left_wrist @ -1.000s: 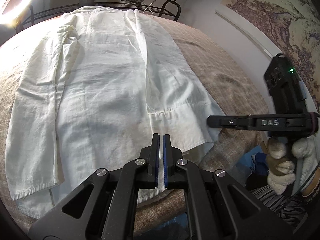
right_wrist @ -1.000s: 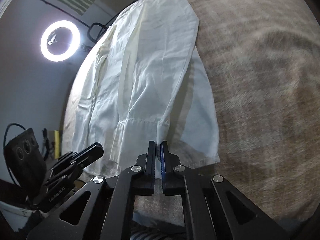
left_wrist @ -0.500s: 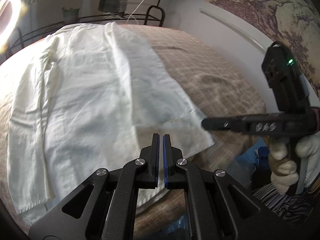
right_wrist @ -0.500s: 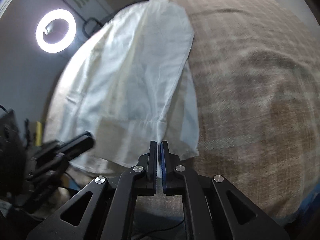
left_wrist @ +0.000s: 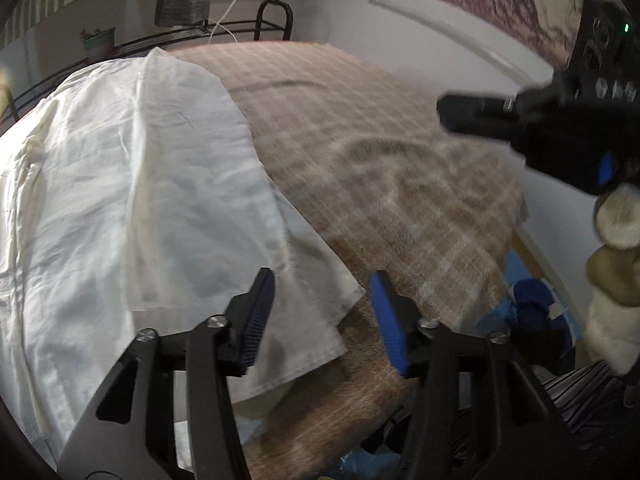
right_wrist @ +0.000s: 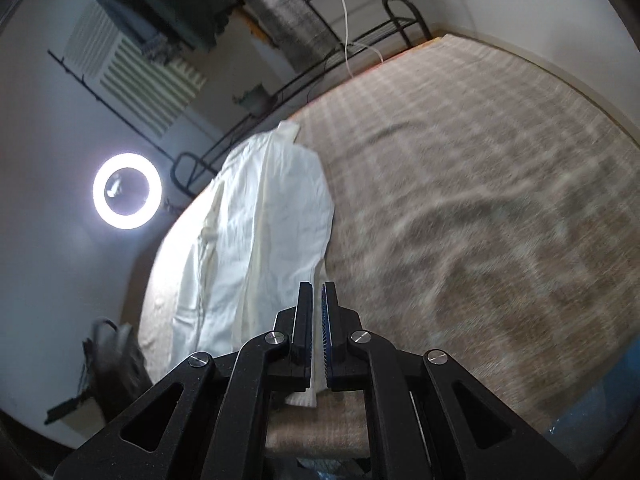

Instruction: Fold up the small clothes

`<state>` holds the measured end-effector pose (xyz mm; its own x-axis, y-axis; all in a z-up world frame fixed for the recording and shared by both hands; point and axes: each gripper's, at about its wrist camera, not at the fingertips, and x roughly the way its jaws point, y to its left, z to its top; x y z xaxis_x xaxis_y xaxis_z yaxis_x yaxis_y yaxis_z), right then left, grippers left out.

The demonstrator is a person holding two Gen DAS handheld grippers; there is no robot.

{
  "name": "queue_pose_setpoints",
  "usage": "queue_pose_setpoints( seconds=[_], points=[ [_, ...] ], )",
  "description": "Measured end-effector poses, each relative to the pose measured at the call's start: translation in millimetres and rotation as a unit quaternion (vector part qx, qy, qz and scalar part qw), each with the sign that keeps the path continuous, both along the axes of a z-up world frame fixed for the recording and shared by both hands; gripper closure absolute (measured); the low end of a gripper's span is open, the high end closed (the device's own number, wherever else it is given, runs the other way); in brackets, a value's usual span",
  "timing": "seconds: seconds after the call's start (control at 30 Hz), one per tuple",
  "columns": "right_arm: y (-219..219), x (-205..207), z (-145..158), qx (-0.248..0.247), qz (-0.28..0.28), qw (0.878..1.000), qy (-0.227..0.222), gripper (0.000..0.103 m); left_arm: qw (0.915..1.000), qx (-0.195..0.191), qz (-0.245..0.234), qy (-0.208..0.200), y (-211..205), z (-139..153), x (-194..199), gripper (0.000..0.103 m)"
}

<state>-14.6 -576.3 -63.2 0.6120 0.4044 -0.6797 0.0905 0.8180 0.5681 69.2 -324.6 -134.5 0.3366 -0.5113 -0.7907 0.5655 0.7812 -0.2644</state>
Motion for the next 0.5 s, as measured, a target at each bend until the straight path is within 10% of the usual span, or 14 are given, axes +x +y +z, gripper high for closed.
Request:
queue_pose_setpoints(
  seconds=[0.3, 0.5],
  points=[
    [-20, 2, 3, 0.009, -0.021, 1.000, 0.001, 0.099, 0.9980, 0.061, -0.014, -0.011, -26, -20, -13, 0.049],
    [-14, 20, 1, 0.009, -0.010, 1.000, -0.001, 0.099, 0.9976, 0.062, -0.009, -0.030, -17, -22, -8, 0.098]
  ],
)
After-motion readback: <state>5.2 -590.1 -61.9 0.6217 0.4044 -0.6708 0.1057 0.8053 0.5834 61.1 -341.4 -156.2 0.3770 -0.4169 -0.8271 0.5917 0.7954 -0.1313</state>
